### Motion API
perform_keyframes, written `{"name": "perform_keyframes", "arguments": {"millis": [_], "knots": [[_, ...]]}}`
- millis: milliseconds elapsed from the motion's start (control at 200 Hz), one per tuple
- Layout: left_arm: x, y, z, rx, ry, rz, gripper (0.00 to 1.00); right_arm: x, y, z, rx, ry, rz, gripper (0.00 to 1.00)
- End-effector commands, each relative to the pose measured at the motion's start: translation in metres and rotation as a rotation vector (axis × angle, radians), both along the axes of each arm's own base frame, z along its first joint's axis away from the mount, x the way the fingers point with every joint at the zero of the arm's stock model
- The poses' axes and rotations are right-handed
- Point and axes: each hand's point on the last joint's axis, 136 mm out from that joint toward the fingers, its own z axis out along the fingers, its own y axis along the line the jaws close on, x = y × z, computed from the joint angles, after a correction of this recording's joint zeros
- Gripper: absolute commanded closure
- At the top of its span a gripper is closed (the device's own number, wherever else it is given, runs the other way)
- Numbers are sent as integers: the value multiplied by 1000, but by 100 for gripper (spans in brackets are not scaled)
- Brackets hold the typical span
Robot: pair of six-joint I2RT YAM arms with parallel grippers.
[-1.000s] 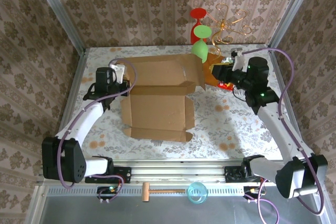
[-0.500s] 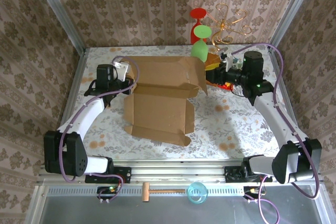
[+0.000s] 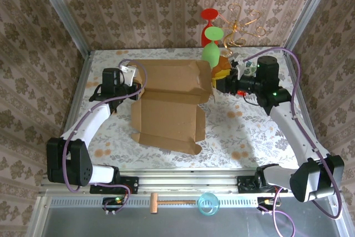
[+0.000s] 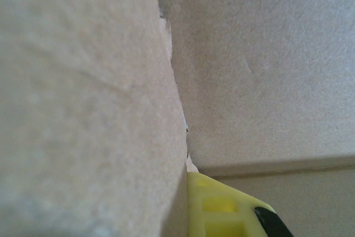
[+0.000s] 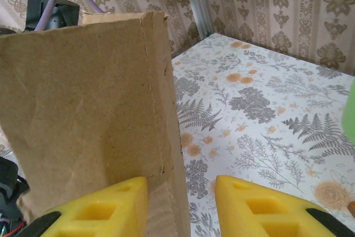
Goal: Fold the paper box
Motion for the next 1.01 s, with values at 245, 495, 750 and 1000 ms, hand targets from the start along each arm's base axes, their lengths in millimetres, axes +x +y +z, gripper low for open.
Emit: {"name": "perform_keyframes", "arguments": {"millis": [245, 495, 750, 1000], "knots": [[7, -9, 18, -15, -49, -31, 100, -1, 23, -1, -69, -41, 41, 59], [6, -12, 18, -16, -48, -38, 100, 1, 40, -8, -118, -55, 63, 56], [4, -12, 21, -16, -58, -41, 100, 20, 44, -20, -208, -108, -37, 54], [1, -12, 20, -12, -64, -45, 100, 40, 50, -21, -293, -186, -159, 50]]}}
